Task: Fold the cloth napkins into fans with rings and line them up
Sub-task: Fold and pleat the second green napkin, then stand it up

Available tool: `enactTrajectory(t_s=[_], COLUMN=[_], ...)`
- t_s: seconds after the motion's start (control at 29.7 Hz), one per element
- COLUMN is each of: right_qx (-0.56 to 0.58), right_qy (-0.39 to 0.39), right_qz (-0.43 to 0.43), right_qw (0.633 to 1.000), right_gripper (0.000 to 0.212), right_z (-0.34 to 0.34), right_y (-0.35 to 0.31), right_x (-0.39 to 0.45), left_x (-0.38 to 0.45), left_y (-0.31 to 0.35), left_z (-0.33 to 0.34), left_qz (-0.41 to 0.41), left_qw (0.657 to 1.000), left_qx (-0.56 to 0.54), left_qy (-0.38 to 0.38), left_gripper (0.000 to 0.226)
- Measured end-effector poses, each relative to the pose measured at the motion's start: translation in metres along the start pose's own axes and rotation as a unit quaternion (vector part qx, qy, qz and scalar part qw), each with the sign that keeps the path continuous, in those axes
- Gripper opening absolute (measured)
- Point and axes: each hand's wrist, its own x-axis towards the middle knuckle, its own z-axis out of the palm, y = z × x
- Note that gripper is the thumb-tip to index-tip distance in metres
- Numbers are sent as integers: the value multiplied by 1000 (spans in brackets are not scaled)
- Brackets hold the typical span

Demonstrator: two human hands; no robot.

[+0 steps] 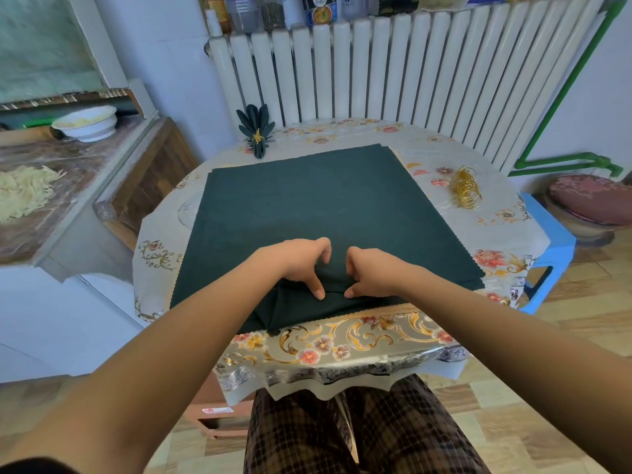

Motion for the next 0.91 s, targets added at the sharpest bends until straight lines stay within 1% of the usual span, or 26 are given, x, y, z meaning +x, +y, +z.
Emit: enactTrajectory(t_s=[0.07,0.17,0.2,0.27,0.34,0.4,0.47,0.61,0.71,0.77,0.81,0.88,0.91], right_qx=[-30,-91,-100,-112,-118,-107,-71,-9,26,34,29,1,-10], right_qy=[-16,-43,-47,-42,-22,3,3,-23,-17,6,33,126,181], right_qz=[-3,-12,-15,-20,-25,-35,-41,-47,-49,-50,-55,-80,-95], right_qw=[999,995,994,993,992,994,997,999,998,998,997,989,979], right_gripper=[40,34,32,29,27,23,21,11,15,24,28,28,22], right_z=[-1,-4,-3,-1,5,12,15,5,-10,-19,-24,-33,-36], right_y=[-1,-5,-6,-7,-8,-7,-5,-4,-2,-1,-1,-1,0], right_x=[1,2,1,-2,-6,-10,-13,-12,-8,-2,1,8,11], left_x=[1,-3,-4,-5,-6,-9,-12,-17,-19,-20,-19,-22,-24], left_y=[5,13,15,17,18,19,22,26,25,24,23,24,26], left_z=[-4,-10,-11,-12,-12,-14,-15,-23,-38,-50,-57,-72,-77], left_qz=[1,-3,-2,7,17,27,33,5,-32,-41,-42,-44,-42], left_qw=[999,997,996,994,993,992,991,988,983,982,980,967,953], left_qx=[33,62,69,90,106,115,128,135,144,163,185,249,286], left_qy=[-32,-52,-57,-56,-45,-33,-32,-80,-105,-85,-56,39,95], left_gripper=[58,63,61,50,39,37,37,38,40,39,38,32,25])
